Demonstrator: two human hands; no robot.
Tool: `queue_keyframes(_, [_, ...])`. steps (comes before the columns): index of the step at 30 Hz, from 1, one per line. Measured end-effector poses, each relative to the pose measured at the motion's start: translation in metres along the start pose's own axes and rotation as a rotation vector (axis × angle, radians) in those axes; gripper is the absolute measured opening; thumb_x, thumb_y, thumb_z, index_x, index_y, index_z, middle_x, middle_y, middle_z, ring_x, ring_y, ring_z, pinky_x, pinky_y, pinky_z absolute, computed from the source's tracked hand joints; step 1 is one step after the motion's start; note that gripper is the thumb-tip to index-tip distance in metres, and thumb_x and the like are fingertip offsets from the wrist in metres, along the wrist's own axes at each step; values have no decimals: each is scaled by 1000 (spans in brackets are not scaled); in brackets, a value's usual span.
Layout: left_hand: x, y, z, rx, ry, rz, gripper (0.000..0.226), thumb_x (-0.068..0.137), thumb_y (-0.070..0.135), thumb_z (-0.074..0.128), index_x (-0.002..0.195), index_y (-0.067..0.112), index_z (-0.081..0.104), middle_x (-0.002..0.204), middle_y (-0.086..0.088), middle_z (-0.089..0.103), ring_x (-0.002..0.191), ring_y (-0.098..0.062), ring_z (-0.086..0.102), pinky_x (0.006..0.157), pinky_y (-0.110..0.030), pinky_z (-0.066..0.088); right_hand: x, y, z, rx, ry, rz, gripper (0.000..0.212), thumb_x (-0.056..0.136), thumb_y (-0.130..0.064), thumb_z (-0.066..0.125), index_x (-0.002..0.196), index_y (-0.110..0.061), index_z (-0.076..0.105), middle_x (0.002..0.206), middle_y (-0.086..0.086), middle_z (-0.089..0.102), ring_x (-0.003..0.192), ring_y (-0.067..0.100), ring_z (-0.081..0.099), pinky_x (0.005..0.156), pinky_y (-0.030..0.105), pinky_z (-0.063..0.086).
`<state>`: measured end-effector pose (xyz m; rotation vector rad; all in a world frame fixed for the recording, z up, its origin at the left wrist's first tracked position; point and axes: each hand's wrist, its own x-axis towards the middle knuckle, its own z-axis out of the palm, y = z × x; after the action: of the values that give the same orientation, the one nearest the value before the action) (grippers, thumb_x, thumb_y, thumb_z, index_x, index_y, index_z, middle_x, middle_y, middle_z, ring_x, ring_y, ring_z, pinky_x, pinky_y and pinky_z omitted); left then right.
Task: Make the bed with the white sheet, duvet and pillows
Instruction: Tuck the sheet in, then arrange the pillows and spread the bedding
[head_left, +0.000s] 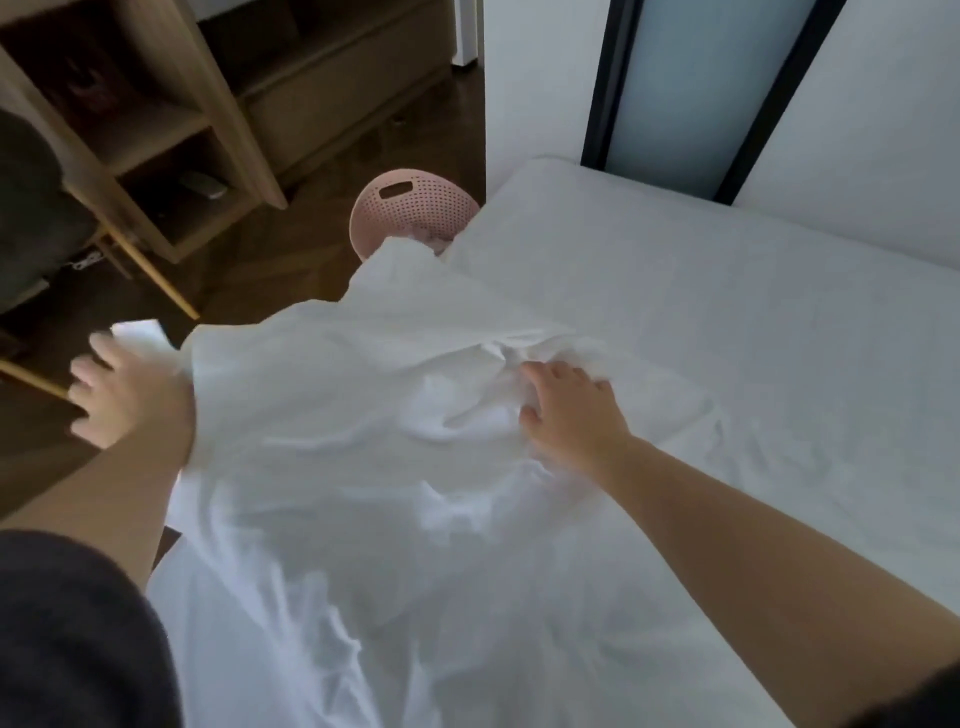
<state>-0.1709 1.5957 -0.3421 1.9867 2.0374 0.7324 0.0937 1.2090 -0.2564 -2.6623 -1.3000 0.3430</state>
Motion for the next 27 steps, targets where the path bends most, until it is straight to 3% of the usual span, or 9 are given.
queue_keyframes(1, [-61, 66, -74, 119, -14, 170, 69, 86, 52, 52, 141, 23, 22, 147, -13, 34, 131, -38, 36, 101, -64, 30, 1, 1, -2, 4, -13, 12, 48, 95, -30, 42, 143, -24, 34, 132, 5, 50, 121, 26, 48, 95, 41, 36])
queue_keyframes(5, [-76, 112, -108, 236, 45, 630, 56, 97, 20, 53, 147, 21, 28, 156, -9, 25, 147, -30, 16, 115, -59, 6, 0, -1, -9, -2, -65, 13, 51, 95, -29, 42, 144, -25, 31, 130, 5, 49, 118, 25, 48, 95, 42, 38])
queue_keyframes(10, [-85, 131, -118, 515, 16, 827, 20, 94, 18, 54, 111, 20, 63, 122, -5, 61, 130, -28, 42, 117, -58, -7, 10, -10, -22, -1, -71, -4, 51, 94, -27, 43, 144, -23, 32, 130, 5, 48, 117, 27, 47, 91, 40, 36])
queue_keyframes(13, [-99, 151, -115, 637, -109, 817, 20, 97, 27, 42, 86, 20, 57, 72, 2, 60, 87, -22, 59, 119, -56, 3, 20, -12, -26, -15, -12, -25, 42, 94, -26, 45, 136, -22, 40, 131, 4, 48, 118, 26, 47, 93, 40, 37])
queue_keyframes(17, [-88, 167, -92, 556, -633, 567, 51, 99, 54, 29, 139, 23, 35, 132, -7, 57, 121, -31, 53, 112, -50, 31, 37, -7, -24, -59, 143, 10, 38, 95, -27, 47, 132, -22, 49, 135, 1, 44, 124, 23, 43, 105, 41, 33])
queue_keyframes(20, [-83, 172, -81, 588, -935, 548, 53, 98, 55, 35, 137, 20, 42, 138, -6, 52, 120, -26, 50, 102, -42, 39, 43, -1, -12, -29, 165, 82, 41, 95, -27, 49, 134, -20, 42, 140, 0, 39, 130, 24, 38, 107, 43, 31])
queue_keyframes(23, [-62, 167, -89, 529, -711, 673, 35, 98, 44, 43, 119, 20, 57, 117, -8, 61, 106, -30, 57, 90, -41, 48, 45, 6, -2, -6, 169, 107, 49, 93, -25, 49, 140, -21, 34, 145, -1, 34, 132, 25, 36, 104, 44, 34])
queue_keyframes(25, [-42, 157, -92, 551, -407, 595, 27, 96, 41, 43, 110, 21, 54, 104, -11, 61, 94, -34, 59, 78, -41, 50, 46, 10, -1, 18, 176, 107, 53, 93, -28, 47, 144, -23, 31, 146, 1, 35, 129, 25, 40, 102, 44, 35])
queue_keyframes(27, [-45, 151, -85, 674, -416, 422, 24, 95, 31, 45, 115, 17, 48, 109, -14, 57, 98, -36, 57, 76, -42, 45, 45, 14, 0, 12, 119, 90, 54, 94, -36, 44, 146, -26, 29, 145, 1, 37, 127, 26, 42, 103, 46, 35])
